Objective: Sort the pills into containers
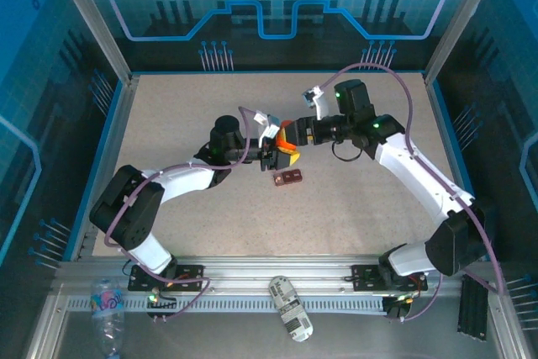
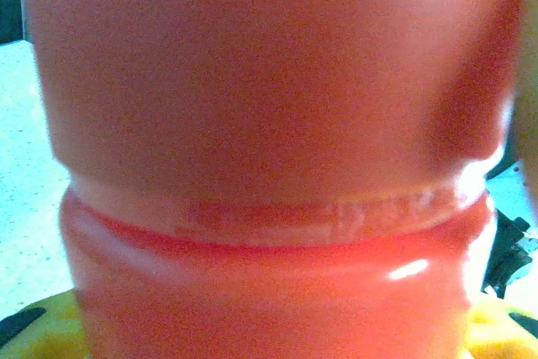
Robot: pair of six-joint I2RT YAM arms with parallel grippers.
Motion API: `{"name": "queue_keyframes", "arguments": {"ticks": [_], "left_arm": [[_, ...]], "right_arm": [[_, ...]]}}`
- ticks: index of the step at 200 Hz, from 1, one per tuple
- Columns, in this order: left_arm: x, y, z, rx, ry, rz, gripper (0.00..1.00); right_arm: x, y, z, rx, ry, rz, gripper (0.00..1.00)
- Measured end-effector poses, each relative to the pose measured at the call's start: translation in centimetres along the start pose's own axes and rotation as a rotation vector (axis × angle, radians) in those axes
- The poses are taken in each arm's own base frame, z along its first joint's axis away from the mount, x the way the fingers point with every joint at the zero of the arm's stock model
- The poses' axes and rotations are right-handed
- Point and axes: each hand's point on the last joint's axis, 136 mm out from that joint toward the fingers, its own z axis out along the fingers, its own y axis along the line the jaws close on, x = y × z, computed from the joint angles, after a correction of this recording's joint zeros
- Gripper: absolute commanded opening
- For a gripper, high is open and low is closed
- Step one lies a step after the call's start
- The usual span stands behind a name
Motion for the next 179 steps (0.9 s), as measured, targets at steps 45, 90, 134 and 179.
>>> {"name": "queue_keyframes", "arguments": {"ticks": [45,90,134,179], "left_arm": [[0.1,0.3,-0.1,-0.002,0.003,-0.035,0.0],[0.1,0.7,-0.1,-0.028,-0.004,-0.034,0.3],[0.5,1.3,-0.3,-0.098,-0.031,-0.004,0.66],[1.3,1.2,-2.8,-0.18,-0.047,0.029,0.99]], "right_arm": [[-0.4,-0.1,0.1,0.003,-0.007,-0.034,0.31],[-0.6,-0.4,0.2,0.029,-0.03,-0.035,0.26],[-0.2,-1.4,-0.6,0.106,-0.082,-0.01,0.26],[-0.4,-6.2,-3.3,0.311,-0.186,0.045,0.26]]}}
